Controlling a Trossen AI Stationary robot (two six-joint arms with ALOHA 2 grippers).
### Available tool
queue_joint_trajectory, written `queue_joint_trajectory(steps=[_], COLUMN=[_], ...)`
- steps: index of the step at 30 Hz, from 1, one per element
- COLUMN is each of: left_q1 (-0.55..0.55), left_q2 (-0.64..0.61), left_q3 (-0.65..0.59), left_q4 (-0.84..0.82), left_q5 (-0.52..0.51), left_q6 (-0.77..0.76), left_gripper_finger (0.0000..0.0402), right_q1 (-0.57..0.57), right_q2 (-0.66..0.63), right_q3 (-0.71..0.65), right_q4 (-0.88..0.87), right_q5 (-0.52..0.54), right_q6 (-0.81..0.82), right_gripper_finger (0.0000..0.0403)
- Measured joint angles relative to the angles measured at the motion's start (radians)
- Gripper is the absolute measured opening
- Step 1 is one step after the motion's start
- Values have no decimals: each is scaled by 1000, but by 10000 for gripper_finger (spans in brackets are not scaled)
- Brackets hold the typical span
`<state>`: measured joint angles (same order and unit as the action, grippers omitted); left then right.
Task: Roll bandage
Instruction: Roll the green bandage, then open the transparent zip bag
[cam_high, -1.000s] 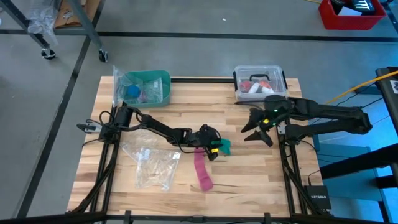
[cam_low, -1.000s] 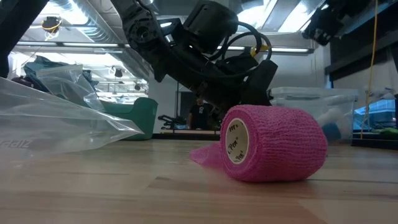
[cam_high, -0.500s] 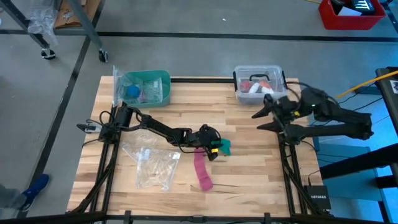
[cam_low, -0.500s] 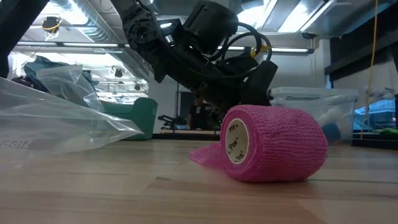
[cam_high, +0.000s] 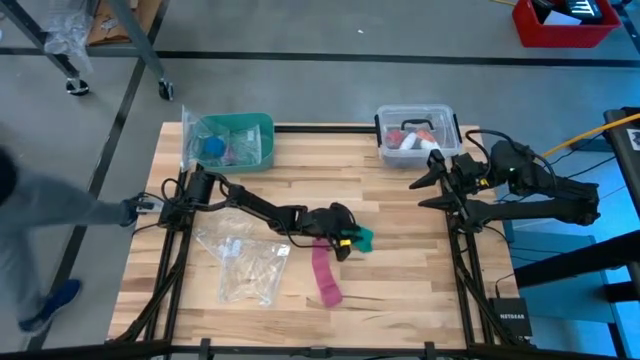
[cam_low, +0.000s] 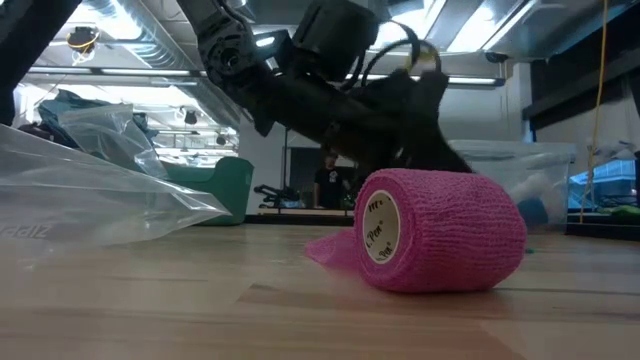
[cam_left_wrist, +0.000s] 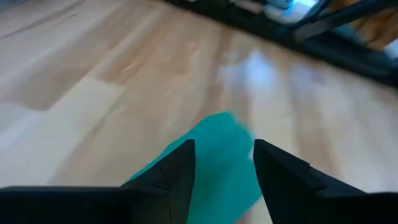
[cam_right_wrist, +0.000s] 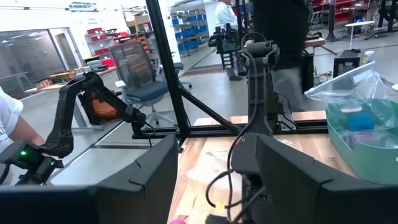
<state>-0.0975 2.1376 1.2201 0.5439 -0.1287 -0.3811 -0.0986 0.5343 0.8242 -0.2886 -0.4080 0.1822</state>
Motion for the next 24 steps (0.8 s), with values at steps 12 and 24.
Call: queue_joint_trajectory(steps=[12,24], left_q1=[1,12], left_q2=[-1,-252], left_q3=[0,3], left_q4=[95,-47], left_q5=[106,130], left_q6=[-140,183], left_gripper_finger=[155,155], right_q1=[0,0], right_q2=[0,1], right_q3=[0,0], right_q4=[0,-8], right_q5=[0,10], right_q6=[-4,-63], right_gripper_finger=[217,217])
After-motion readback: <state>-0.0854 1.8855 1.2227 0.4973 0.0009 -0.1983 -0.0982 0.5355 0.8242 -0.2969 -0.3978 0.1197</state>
